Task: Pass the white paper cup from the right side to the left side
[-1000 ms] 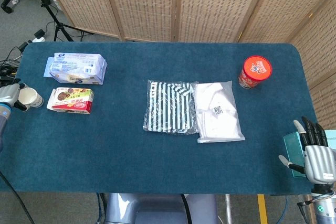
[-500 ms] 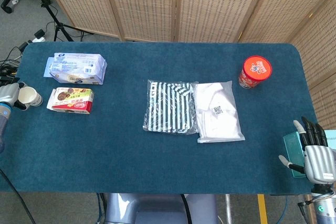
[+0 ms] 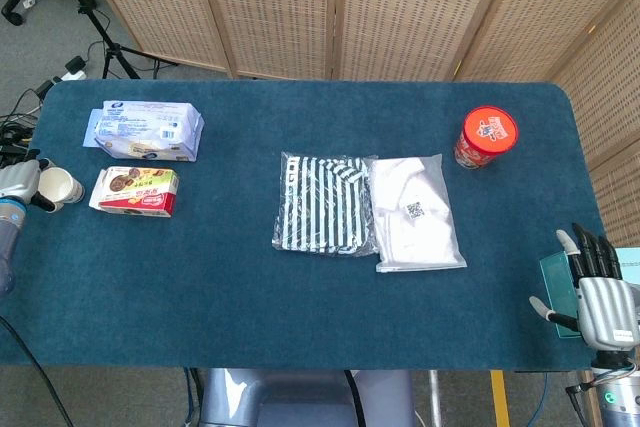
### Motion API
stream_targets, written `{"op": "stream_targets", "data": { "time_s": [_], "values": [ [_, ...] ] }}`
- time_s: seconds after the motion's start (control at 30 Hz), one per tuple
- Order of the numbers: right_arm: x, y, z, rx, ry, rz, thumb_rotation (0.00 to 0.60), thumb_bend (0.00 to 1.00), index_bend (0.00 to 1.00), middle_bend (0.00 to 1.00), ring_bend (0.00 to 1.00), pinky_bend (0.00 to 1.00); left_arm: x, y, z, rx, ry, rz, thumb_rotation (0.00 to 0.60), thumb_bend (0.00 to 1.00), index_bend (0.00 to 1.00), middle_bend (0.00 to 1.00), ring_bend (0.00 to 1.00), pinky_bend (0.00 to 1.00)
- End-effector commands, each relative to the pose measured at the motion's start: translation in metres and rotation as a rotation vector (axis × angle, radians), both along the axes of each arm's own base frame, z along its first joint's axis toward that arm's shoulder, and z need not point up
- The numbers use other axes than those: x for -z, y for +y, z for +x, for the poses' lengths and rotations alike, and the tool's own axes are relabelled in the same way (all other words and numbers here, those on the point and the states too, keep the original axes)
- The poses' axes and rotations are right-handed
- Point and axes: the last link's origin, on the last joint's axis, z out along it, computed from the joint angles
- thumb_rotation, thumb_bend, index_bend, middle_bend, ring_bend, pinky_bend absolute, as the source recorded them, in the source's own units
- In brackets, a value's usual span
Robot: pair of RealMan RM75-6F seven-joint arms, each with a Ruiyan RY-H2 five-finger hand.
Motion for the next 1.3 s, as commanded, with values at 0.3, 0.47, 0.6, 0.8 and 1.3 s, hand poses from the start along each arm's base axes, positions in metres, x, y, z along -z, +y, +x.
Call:
{"op": "stream_targets", "data": {
  "time_s": [0.3, 0.47, 0.6, 0.8, 1.3],
  "values": [
    [0.000, 0.000, 0.000, 0.000, -0.004, 0.000, 0.600, 0.11, 0.00, 0.00, 0.00, 0.00, -0.001, 0.000, -0.003, 0.004, 0.008, 0.024, 0.600, 0.12, 0.05, 0.00, 0.00, 0.00],
    [0.000, 0.000, -0.001, 0.003, -0.005, 0.002, 0.600, 0.11, 0.00, 0.00, 0.00, 0.00, -0.013, 0.003, 0.014, 0.026, -0.080, 0.068, 0.600, 0.11, 0.03, 0.00, 0.00, 0.00],
    [-0.002, 0.000, -0.001, -0.001, -0.015, 0.002, 0.600, 0.11, 0.00, 0.00, 0.00, 0.00, -0.032, -0.004, 0.047, 0.093, -0.217, 0.110, 0.600, 0.10, 0.00, 0.00, 0.00, 0.00],
    [-0.002, 0.001, 0.001, -0.015, -0.019, -0.002, 0.600, 0.10, 0.00, 0.00, 0.00, 0.00, -0.052, -0.047, 0.089, 0.297, -0.250, 0.137, 0.600, 0.09, 0.00, 0.00, 0.00, 0.00],
    [-0.002, 0.002, 0.000, -0.016, -0.010, 0.018, 0.600, 0.10, 0.00, 0.00, 0.00, 0.00, 0.011, -0.185, 0.094, 0.556, -0.118, 0.147, 0.600, 0.11, 0.00, 0.00, 0.00, 0.00]
  ]
}}
